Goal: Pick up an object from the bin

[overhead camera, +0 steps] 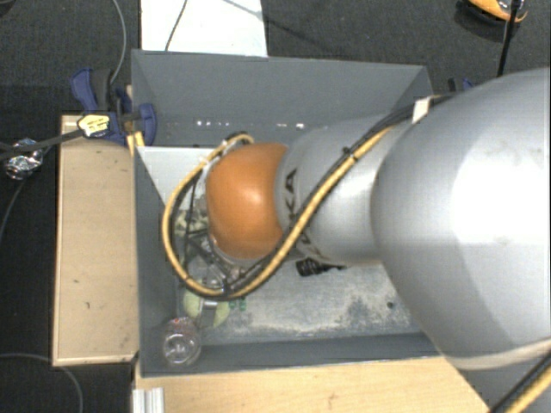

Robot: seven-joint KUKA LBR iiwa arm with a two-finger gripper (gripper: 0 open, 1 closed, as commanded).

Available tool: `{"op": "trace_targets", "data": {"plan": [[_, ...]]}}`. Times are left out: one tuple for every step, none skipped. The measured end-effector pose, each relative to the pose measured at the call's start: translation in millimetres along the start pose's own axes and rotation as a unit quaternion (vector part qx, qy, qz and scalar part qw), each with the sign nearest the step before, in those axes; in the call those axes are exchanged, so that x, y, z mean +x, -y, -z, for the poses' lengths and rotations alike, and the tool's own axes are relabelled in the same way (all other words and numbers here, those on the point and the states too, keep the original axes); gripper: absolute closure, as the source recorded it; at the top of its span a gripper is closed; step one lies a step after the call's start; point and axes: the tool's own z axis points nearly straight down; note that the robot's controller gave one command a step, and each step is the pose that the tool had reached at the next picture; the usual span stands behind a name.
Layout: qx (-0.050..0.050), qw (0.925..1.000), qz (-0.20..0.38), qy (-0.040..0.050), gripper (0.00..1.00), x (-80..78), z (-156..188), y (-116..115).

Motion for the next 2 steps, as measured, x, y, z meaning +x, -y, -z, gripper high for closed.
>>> {"op": "trace_targets", "data": {"plan": [[0.002, 0.9989, -0.047, -0.0036, 0.0, 14.7, -41.5, 12.1], [0.0, 0.9964, -0.084, -0.0013, 0.0, 10.7, -39.5, 14.5]]}}
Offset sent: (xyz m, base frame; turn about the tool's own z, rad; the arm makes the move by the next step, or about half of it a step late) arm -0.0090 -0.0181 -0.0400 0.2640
